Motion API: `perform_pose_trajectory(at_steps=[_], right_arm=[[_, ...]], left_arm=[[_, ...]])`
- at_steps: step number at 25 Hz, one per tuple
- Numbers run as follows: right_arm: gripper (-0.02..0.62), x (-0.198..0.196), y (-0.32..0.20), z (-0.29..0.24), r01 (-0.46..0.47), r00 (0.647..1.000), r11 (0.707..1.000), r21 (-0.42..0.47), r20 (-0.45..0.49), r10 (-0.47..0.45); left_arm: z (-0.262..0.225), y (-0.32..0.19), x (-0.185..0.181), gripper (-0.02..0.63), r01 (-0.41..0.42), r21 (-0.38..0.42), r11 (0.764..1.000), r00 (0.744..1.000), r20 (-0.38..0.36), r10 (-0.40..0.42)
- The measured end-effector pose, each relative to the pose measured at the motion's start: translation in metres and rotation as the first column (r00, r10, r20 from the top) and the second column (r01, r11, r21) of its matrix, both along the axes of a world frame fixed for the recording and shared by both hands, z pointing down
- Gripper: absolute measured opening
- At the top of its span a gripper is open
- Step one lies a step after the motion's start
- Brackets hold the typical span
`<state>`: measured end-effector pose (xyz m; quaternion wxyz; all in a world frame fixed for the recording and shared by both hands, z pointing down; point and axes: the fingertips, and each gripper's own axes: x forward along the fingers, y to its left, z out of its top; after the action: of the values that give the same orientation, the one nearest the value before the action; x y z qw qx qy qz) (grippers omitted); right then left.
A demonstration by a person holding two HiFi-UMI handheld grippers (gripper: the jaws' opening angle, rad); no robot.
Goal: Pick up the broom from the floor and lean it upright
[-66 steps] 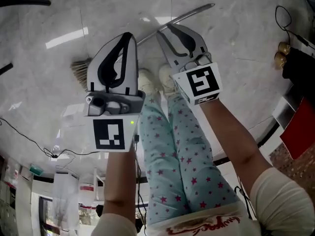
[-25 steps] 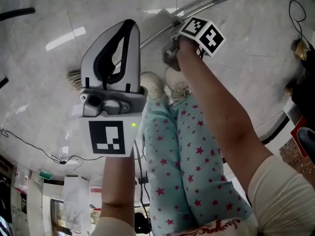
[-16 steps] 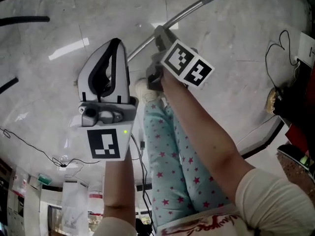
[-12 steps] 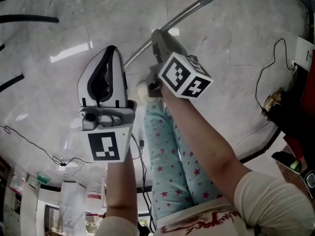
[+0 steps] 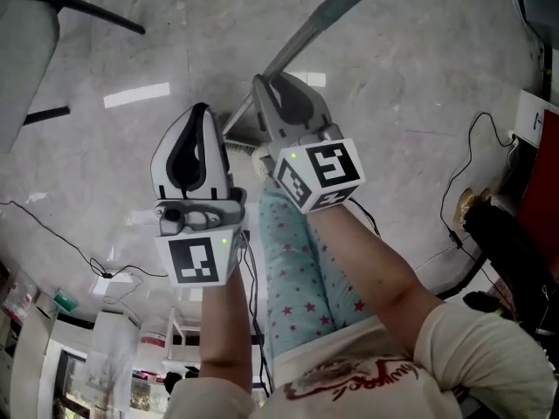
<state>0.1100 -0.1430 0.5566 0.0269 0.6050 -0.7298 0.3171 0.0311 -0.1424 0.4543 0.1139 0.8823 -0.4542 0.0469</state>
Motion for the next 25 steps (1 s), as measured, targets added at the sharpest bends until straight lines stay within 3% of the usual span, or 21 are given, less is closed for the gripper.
perform_pose_trajectory(at_steps=[7, 14, 17, 25], right_arm=[[0.086, -0.050, 0.021, -0.075, 0.229, 0.970, 0.966, 0.121, -0.106, -0.217], [0.086, -0.075, 0.029, -0.116, 0.432, 0.882, 0.885, 0.175, -0.288, -0.373], [0.086, -0.080, 0.028, -0.133, 0.480, 0.852, 0.856, 0.193, -0.334, -0.403], [0.087, -0.095, 0.021, -0.180, 0.534, 0.830, 0.817, 0.215, -0.318, -0.459]], left_arm=[[-0.062, 0.014, -0.030, 0.021, 0.061, 0.040, 0.997, 0.998, -0.011, -0.061], [-0.104, 0.022, -0.044, 0.021, 0.110, 0.072, 0.991, 0.994, 0.012, -0.111], [-0.117, 0.024, -0.053, 0.021, 0.138, 0.082, 0.987, 0.990, 0.017, -0.140], [-0.162, 0.023, -0.071, 0.021, 0.238, 0.089, 0.967, 0.971, -0.018, -0.237]])
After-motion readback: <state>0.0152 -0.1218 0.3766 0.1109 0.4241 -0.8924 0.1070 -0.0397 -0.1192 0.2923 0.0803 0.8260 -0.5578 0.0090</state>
